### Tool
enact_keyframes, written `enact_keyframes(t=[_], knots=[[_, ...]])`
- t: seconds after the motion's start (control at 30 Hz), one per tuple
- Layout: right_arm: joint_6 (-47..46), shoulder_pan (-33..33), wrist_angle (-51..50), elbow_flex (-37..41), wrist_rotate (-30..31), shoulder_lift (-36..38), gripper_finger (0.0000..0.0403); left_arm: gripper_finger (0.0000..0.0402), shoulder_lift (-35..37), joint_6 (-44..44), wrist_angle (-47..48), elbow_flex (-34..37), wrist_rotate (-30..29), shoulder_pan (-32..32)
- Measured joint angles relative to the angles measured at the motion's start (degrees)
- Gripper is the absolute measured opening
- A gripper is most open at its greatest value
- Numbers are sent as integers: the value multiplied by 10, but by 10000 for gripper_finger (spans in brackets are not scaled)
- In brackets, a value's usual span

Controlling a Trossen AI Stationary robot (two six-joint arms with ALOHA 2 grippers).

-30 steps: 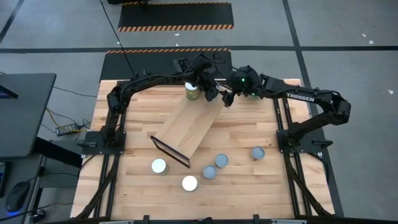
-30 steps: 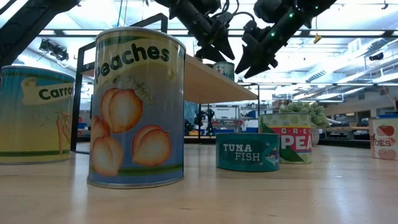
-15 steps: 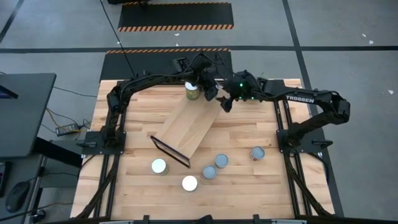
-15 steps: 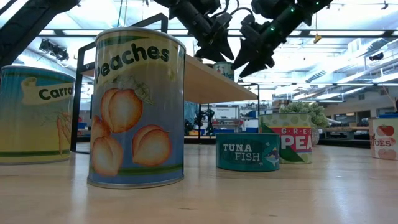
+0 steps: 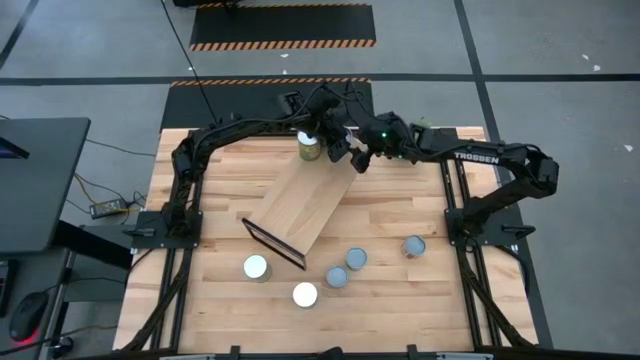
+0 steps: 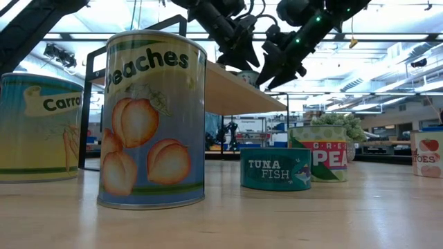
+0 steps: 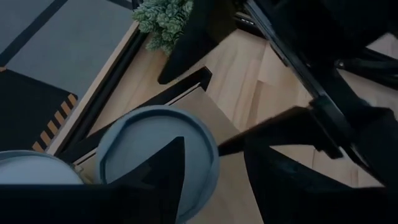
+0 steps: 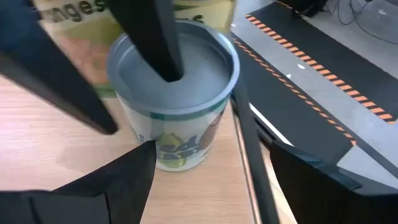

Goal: Pick and place cans onto a shelf
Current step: Put the canned mixed vegetable on the shelf

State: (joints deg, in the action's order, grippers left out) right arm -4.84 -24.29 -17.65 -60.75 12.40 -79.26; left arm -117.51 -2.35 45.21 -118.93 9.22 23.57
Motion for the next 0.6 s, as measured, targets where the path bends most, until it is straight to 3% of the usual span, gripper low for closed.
enact_keyframes(t=[0.33,0.6], knots=[[-7,9,-7,0,-22,12,323,173,6,12,1,0,0,0],[-25,10,-38,0,-32,28,323,173,25,30,8,0,-35,0]])
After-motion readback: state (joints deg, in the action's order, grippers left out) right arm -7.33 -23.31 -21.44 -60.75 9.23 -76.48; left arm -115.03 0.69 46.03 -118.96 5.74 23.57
